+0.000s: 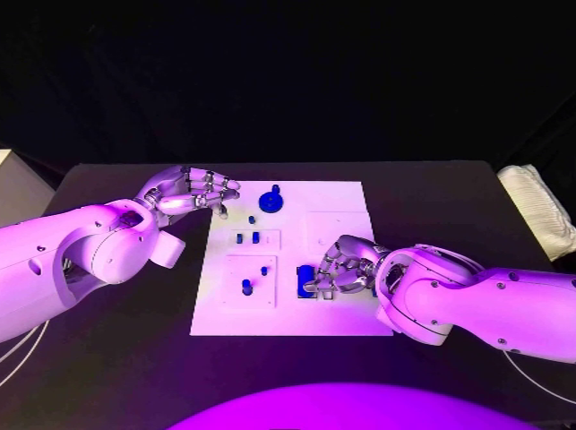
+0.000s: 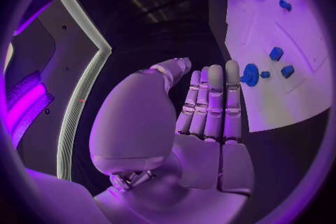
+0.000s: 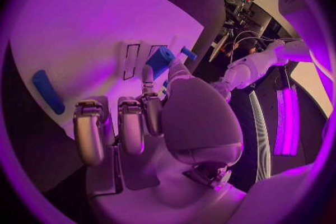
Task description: Assemble the parts on the task board
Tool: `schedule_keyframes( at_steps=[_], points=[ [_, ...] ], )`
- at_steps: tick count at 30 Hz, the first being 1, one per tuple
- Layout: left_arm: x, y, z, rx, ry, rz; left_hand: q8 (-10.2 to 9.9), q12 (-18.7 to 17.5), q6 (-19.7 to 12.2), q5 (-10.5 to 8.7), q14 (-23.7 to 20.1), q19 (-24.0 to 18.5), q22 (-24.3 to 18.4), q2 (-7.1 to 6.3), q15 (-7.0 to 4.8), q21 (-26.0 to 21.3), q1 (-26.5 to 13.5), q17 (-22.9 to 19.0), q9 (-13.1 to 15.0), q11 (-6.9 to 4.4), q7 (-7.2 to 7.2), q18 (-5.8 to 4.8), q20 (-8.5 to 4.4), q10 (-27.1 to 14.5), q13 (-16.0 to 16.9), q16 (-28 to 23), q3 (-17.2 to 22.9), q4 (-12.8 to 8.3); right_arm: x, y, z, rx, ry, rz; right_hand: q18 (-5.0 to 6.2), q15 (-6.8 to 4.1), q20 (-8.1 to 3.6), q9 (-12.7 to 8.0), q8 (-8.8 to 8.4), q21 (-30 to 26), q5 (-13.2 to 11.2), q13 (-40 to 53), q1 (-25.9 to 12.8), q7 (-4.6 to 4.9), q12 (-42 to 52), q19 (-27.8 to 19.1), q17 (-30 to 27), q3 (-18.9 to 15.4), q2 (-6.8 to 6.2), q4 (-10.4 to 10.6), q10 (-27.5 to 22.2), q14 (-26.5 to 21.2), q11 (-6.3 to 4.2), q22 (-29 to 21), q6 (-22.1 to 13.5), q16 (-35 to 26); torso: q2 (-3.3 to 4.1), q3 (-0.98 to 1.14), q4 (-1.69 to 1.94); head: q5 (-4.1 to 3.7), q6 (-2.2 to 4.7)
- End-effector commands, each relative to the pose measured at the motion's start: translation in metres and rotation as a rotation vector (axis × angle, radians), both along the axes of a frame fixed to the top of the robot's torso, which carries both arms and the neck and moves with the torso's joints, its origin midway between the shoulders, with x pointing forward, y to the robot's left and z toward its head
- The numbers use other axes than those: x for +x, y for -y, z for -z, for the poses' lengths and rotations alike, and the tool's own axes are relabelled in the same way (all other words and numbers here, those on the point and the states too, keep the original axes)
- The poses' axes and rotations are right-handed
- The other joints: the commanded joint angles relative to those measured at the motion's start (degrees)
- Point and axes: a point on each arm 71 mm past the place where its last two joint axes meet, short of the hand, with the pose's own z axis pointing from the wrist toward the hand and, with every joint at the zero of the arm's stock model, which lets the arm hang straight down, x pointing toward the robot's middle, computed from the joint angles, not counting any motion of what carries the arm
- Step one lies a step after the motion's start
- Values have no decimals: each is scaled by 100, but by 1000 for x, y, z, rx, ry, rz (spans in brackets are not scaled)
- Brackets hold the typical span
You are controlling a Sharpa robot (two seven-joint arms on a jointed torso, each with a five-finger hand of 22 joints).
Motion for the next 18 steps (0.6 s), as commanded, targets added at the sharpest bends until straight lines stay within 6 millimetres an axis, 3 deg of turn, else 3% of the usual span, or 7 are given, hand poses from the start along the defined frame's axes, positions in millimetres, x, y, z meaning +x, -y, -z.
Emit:
schedule_keyframes(
  at_steps=[1, 18],
  points=[
    [-1, 2, -1, -6, 1, 18, -10, -27, 5, 31, 6, 36, -8, 59, 20, -34, 10, 3, -7, 30, 29, 74, 14, -17, -9, -19, -15, -15, -4, 3, 9, -52, -46, -19, -38, -44, -38, -5, -21, 34, 34, 909, 22, -16, -23, 600, 1509, 32, -16, 2, 183, 598, -39, 1509, 23, 37, 1, -3, 5, 3, -8],
    [-1, 1, 0, -4, 2, 17, -10, -27, 5, 31, 6, 36, -8, 59, 20, -34, 10, 3, -7, 30, 29, 74, 14, -17, -9, -19, -15, -15, -4, 6, 9, -52, -35, -12, -38, -45, -38, -10, -19, 34, 48, 915, 48, -23, -15, 600, 1509, 81, -25, -2, 187, 598, -44, 1509, 39, 37, 2, 1, 0, 17, -20]
  ],
)
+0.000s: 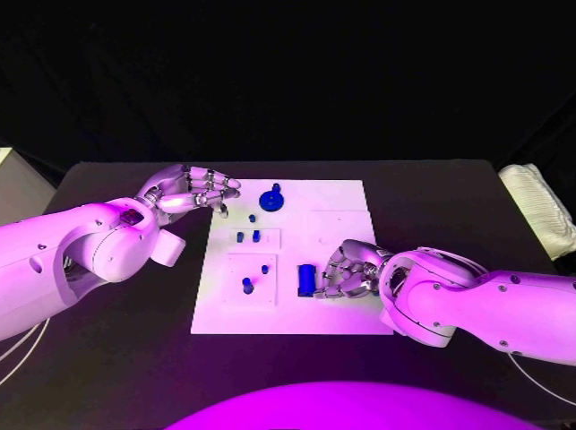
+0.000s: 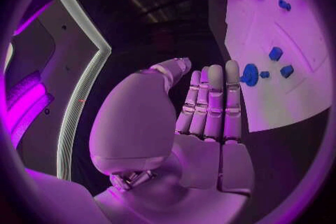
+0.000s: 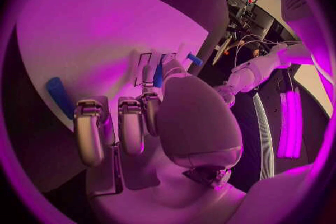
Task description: Assemble the parts on the task board
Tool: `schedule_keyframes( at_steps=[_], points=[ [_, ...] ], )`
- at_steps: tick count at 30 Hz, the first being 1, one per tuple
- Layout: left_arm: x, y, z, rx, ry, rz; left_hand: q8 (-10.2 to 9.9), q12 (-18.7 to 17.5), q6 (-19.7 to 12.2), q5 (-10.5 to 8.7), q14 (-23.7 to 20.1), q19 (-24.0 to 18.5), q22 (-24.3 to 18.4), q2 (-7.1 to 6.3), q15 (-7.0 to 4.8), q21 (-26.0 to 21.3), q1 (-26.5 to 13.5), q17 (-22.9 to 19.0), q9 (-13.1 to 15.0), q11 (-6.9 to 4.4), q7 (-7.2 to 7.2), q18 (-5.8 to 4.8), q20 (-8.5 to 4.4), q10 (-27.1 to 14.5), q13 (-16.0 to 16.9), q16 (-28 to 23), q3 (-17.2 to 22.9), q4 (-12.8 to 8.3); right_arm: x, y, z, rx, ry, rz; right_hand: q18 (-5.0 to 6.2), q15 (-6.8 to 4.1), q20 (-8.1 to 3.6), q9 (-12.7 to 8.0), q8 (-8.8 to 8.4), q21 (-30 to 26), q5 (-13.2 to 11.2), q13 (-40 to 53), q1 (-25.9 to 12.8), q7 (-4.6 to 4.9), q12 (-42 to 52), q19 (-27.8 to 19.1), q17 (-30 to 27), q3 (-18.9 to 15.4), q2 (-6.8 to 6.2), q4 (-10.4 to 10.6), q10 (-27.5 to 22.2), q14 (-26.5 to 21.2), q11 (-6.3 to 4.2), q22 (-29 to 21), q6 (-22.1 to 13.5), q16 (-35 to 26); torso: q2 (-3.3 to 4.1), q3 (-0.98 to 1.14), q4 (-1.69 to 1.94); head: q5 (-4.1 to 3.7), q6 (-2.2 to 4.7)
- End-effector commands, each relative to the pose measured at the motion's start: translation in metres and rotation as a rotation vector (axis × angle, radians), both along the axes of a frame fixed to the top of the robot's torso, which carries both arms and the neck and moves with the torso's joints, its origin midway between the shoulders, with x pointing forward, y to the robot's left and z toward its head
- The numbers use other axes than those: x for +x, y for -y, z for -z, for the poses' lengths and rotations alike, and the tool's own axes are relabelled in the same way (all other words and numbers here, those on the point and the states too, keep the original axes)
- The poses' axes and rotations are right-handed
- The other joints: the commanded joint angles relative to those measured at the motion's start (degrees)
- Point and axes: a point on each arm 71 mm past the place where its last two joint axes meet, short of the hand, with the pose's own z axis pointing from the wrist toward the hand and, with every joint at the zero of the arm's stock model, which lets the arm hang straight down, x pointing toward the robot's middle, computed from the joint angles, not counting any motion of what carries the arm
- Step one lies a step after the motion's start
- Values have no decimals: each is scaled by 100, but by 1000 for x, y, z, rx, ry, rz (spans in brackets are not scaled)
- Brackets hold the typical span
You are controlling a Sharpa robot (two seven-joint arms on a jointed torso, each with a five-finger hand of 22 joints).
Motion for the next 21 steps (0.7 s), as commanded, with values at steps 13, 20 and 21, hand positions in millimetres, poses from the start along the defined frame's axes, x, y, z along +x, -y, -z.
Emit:
schedule_keyframes(
  at_steps=[13, 20, 21],
  points=[
    [0, 1, 0, -4, 2, 16, -8, -33, 7, 30, -1, 33, -10, 57, 23, -39, 4, 4, -7, 33, 31, 72, 16, -19, -10, -21, -21, -11, -2, 0, -4, 29, 27, -1, -38, -39, -35, -20, -24, 34, -77, 913, -198, 7, -24, 599, 1509, 44, -71, 63, 187, 598, -33, 1505, 38, 37, 0, 3, 3, -10, 2],
    [0, 1, 0, -4, 3, 14, -8, -33, 7, 30, -1, 33, -10, 57, 23, -39, 4, 4, -7, 33, 31, 72, 16, -19, -10, -21, -21, -11, -5, 10, -13, 111, 59, 36, -38, -24, -26, -46, -72, 34, -73, 917, -326, 34, -24, 599, 1509, 88, -122, 58, 186, 598, -12, 1505, -37, 37, -8, 2, -4, -24, 11],
    [0, 1, 0, -4, 3, 14, -8, -33, 7, 30, -1, 33, -10, 57, 23, -39, 4, 4, -7, 33, 31, 72, 16, -19, -10, -21, -21, -11, -5, 12, -15, 124, 64, 42, -38, -14, -20, -58, -99, 34, -70, 906, -325, 49, -48, 599, 1509, 117, -121, 53, 175, 598, 0, 1505, -82, 37, -9, 0, -7, -32, 16]
  ],
)
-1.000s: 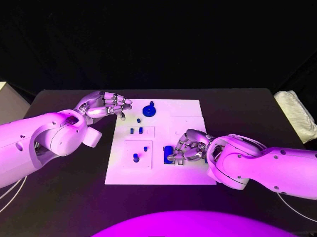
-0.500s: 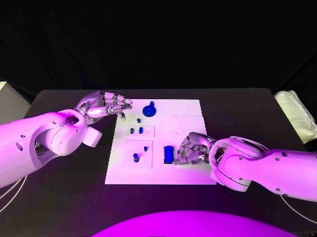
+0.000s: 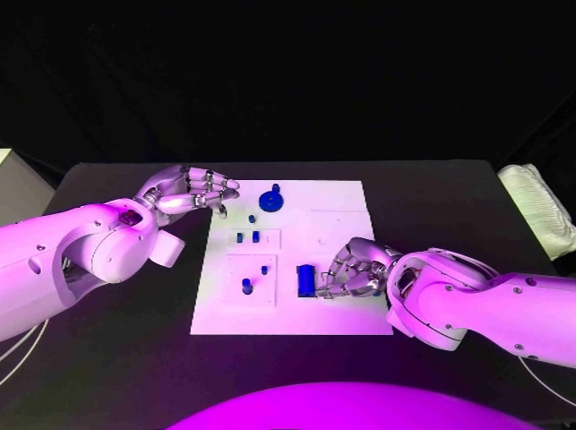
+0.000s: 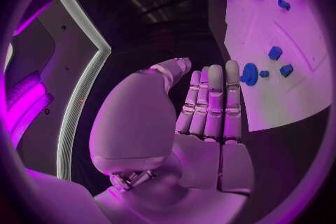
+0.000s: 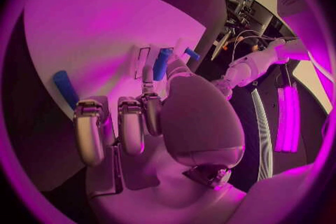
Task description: Assemble the parts on the task board
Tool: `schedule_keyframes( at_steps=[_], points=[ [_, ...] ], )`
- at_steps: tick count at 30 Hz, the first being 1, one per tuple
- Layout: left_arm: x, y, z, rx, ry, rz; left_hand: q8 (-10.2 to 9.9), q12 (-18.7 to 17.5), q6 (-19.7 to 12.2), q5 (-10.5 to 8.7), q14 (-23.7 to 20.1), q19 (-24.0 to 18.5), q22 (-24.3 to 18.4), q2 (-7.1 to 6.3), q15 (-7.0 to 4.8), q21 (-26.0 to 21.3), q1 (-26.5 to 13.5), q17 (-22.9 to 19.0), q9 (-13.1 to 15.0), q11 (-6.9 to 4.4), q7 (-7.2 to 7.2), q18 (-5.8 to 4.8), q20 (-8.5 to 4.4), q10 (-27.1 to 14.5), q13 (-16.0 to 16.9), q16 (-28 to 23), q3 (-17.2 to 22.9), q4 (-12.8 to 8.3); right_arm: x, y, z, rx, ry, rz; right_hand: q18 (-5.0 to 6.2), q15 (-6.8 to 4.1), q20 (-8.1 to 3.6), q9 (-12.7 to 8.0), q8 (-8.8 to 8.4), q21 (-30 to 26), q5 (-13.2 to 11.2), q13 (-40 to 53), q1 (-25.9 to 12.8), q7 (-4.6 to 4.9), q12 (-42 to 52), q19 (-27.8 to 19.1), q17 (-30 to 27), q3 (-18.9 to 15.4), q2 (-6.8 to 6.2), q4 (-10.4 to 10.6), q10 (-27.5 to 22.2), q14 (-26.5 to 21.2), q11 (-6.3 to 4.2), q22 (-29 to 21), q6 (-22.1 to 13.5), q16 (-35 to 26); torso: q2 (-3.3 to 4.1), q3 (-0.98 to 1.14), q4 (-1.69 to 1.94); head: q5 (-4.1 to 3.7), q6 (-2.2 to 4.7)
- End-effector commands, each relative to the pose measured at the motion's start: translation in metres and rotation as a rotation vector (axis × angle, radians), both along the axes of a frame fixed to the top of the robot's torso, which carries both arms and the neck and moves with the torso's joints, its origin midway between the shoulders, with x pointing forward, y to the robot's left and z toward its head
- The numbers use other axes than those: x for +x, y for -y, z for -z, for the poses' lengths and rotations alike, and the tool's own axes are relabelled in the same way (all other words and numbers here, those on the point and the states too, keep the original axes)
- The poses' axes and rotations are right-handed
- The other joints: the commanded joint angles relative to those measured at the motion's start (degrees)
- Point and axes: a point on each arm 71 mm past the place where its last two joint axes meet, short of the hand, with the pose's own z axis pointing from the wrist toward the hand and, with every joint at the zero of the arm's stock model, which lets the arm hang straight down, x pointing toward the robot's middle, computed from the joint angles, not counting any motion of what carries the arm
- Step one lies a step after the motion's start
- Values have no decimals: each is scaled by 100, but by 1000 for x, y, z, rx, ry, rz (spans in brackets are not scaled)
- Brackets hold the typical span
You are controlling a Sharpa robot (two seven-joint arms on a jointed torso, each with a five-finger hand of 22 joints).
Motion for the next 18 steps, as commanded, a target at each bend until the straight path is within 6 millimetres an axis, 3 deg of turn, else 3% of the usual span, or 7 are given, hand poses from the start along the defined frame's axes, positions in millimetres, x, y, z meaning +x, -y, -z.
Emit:
schedule_keyframes(
  at_steps=[1, 9, 14, 18],
  points=[
    [0, 2, -1, -6, 5, 15, -8, -33, 7, 30, -1, 34, -5, 57, 23, -39, 4, 4, -8, 33, 31, 72, 15, -19, -5, -21, -21, -10, 0, 4, -10, 98, 48, 21, -38, -11, -17, -15, -37, 34, -8, 908, -29, 24, -48, 600, 1509, 69, 9, -15, 174, 598, 4, 1506, -62, 37, -8, -5, -13, -23, 15],
    [-1, 2, -2, -22, 14, 8, -19, -35, -13, 24, -3, 31, -11, 47, 29, -53, -41, 7, -13, 37, 38, 69, 21, -10, -2, -17, -45, 23, 5, 49, -26, 74, 102, 91, -38, 32, 17, -66, -154, 34, -70, 906, 63, 89, -62, 600, 1509, 188, -4, -33, 164, 598, 56, 1506, -209, 37, -7, -21, -12, -131, 53],
    [-1, 2, -3, -34, 22, -2, -32, 5, -42, -9, 9, 37, -46, 16, 28, -109, -151, 19, -20, 21, 28, 72, 35, 65, 25, 3, -129, 124, 6, 82, -28, -11, 127, 121, -38, 51, 38, -80, -180, 34, -257, 913, 42, 100, -55, 600, 1509, 211, -35, -20, 168, 598, 71, 1506, -181, 37, -2, -3, -20, -227, 64],
    [-2, 2, -3, -38, 23, -5, -38, 136, -57, -36, 20, 72, -93, -14, 2, -178, -197, 30, -22, -17, 5, 76, 28, 184, 102, 19, -230, 204, 3, 97, -26, -70, 119, 139, -38, 47, 43, -81, -176, 34, -442, 920, -11, 85, -47, 600, 1509, 223, -46, -14, 176, 598, 62, 1506, -111, 37, -4, -10, -13, -279, 66]
  ],
)
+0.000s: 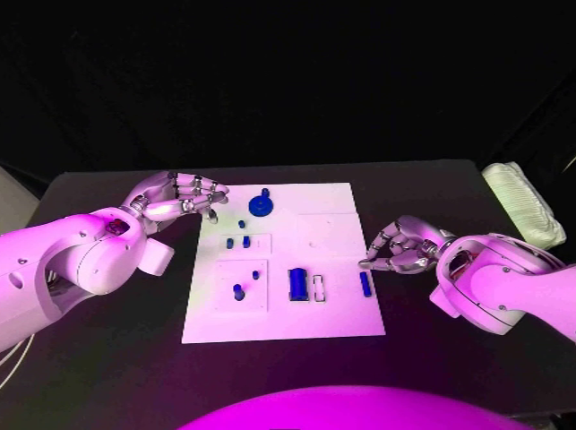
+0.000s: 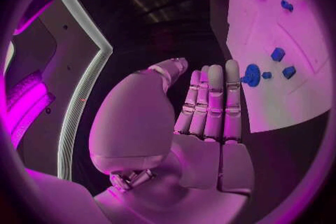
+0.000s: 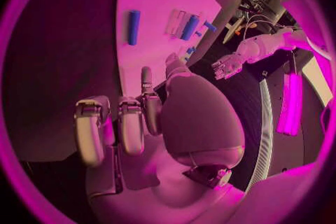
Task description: Assemble the parts on the task board
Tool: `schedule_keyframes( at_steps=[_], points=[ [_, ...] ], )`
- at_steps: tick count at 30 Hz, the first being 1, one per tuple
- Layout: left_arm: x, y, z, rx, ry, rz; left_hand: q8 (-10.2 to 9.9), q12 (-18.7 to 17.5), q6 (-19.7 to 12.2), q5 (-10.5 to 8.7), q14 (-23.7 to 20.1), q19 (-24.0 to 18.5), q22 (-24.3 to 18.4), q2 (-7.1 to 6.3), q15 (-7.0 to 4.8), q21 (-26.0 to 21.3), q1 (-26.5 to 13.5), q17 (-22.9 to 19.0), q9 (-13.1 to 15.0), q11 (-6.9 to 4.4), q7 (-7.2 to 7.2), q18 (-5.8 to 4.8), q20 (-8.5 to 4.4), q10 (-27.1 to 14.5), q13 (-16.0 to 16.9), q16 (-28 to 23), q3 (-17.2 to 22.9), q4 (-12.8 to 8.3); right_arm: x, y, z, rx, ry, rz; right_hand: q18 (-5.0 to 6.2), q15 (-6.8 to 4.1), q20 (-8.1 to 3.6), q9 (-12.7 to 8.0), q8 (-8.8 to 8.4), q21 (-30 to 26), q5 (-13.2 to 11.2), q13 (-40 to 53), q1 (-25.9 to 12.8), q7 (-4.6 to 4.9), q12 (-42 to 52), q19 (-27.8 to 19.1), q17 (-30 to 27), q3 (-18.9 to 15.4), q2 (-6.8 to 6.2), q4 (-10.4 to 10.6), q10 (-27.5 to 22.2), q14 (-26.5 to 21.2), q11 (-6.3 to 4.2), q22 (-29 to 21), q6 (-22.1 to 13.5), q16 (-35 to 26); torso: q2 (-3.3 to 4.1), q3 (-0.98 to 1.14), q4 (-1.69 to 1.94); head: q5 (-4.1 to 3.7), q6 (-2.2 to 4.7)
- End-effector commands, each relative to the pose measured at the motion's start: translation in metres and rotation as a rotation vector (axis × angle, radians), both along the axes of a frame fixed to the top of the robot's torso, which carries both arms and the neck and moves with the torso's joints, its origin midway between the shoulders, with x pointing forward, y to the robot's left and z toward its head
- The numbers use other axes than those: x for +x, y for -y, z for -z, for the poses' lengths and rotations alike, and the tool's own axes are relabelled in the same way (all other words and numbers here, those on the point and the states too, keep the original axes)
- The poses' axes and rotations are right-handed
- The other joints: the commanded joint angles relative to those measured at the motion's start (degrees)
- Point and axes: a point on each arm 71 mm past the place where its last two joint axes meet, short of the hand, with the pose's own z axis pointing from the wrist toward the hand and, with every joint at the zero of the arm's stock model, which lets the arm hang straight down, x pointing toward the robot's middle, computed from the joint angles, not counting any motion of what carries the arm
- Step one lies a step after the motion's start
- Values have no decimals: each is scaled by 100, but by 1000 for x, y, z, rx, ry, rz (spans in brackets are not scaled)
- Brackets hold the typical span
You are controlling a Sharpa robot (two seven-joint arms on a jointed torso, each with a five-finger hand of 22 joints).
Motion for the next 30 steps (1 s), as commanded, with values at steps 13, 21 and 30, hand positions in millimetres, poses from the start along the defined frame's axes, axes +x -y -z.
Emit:
schedule_keyframes(
  at_steps=[13, 21, 30],
  points=[
    [-3, 3, 3, -28, 0, 4, -17, 382, 3, -23, 48, 143, -80, 19, -51, -115, 13, 52, 2, -65, -69, 77, -30, 141, 247, 79, -169, 99, -9, 5, 20, -135, -77, -10, -38, 24, 31, 15, 26, 34, -177, 923, -143, -54, 3, 600, 1509, 13, -73, 14, 185, 598, -9, 1508, 174, 37, 5, -7, 22, -122, -8],
    [-4, 4, 4, -26, -3, 6, 52, 566, 94, -18, 48, 182, -102, 32, -73, -151, 47, 77, 56, -92, -104, 75, -48, 82, 377, 101, -234, 146, -9, -5, 32, -161, -91, -24, -38, 15, 25, 20, 38, 34, -144, 913, -125, -68, -16, 600, 1509, 32, -63, -2, 181, 598, -22, 1508, 198, 37, 16, 2, 27, -112, -25],
    [-4, 4, 4, -24, -3, 7, 101, 623, 139, -16, 45, 194, -110, 38, -79, -168, 64, 85, 104, -100, -121, 74, -54, 36, 422, 105, -260, 165, -7, -15, 38, -184, -86, -47, -38, 6, 17, 22, 42, 34, -106, 913, -71, -77, -18, 600, 1509, 63, -56, -16, 182, 598, -31, 1508, 207, 37, 12, 2, 22, -95, -48]
  ],
)
